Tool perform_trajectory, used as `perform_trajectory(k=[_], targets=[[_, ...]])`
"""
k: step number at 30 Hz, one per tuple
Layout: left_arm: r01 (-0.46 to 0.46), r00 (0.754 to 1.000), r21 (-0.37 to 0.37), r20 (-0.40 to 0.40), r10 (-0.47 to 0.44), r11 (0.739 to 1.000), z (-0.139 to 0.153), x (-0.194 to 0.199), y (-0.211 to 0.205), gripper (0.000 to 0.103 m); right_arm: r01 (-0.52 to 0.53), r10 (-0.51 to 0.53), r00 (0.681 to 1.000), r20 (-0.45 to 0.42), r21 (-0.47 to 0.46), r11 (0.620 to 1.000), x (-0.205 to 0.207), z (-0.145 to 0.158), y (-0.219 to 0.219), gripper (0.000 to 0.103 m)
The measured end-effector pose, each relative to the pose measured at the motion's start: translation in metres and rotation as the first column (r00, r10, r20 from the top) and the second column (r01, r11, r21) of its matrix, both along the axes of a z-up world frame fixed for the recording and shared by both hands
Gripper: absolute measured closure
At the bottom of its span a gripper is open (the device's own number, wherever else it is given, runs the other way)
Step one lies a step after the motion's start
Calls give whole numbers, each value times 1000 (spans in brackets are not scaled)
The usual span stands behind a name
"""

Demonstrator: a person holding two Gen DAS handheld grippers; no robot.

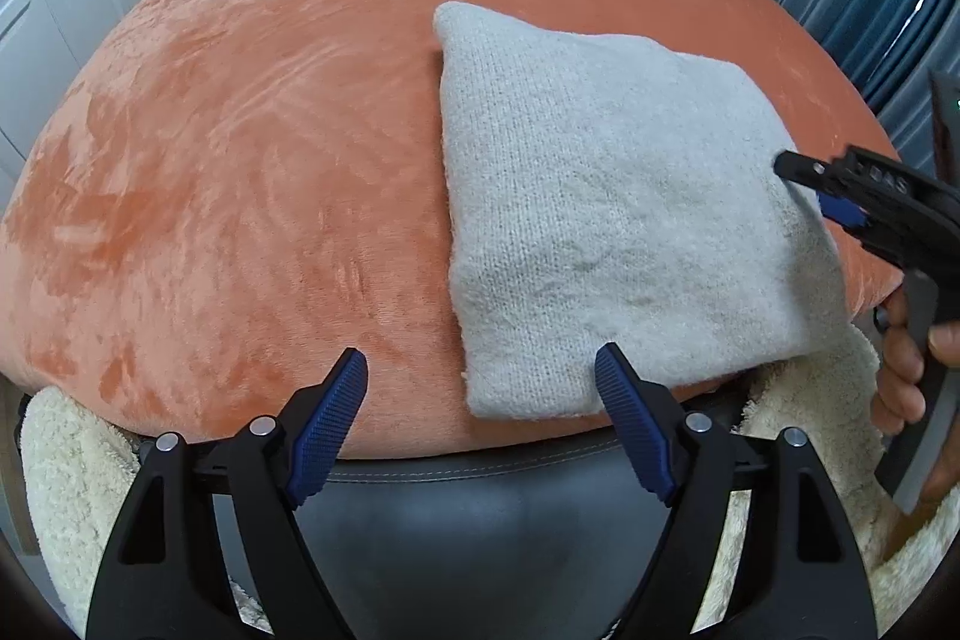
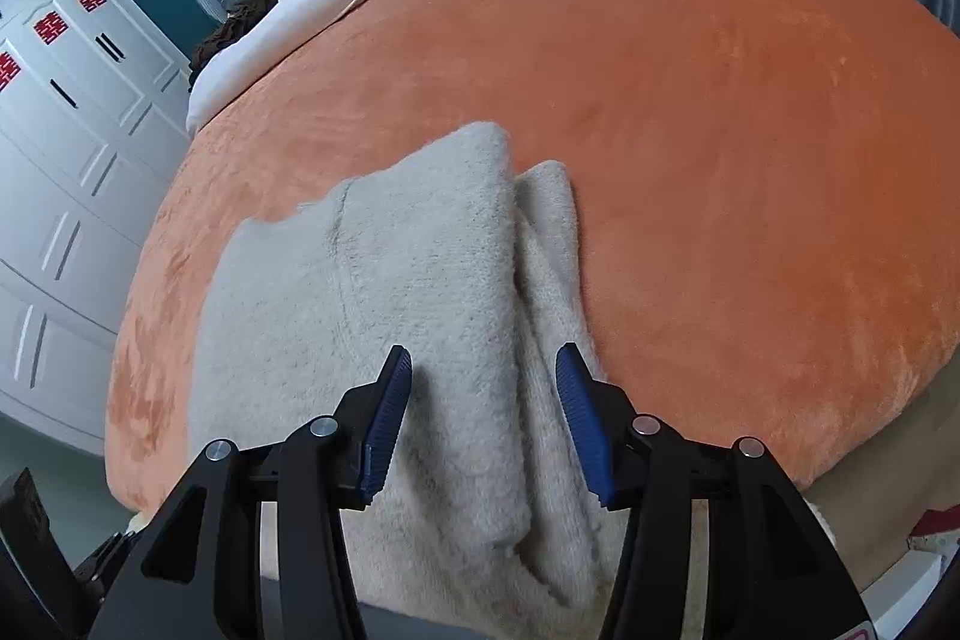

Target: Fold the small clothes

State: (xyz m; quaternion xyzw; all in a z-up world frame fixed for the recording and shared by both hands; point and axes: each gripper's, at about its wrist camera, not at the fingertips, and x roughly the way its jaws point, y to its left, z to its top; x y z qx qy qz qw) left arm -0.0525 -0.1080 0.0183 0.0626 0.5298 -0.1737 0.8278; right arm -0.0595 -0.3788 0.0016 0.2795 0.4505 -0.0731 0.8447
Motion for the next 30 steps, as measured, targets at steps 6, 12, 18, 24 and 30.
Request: perform_trajectory(k=[6, 12, 18, 24, 30], targets=[[-16, 1000, 4, 9, 16, 1000, 4, 0, 0, 26, -47, 50, 994, 100, -32, 998, 4, 26, -2, 92], [-14, 1000, -25, -12, 14, 1000, 2, 6, -9, 25, -42, 42, 999, -35, -4, 999, 11, -27, -18, 91], [-16, 999, -109, -29, 13, 994, 14, 19, -22, 12, 14, -16, 998, 55, 40, 999, -8, 0, -28, 64], [-74, 990, -152, -129, 54, 986, -5, 60, -42, 10, 18, -18, 1000, 4, 106, 994, -15, -28, -28, 38], [-90, 985, -161, -158, 64, 983, -30, 84, -59, 5, 12, -10, 1000, -10, 199, 980, -7, -51, -33, 27]])
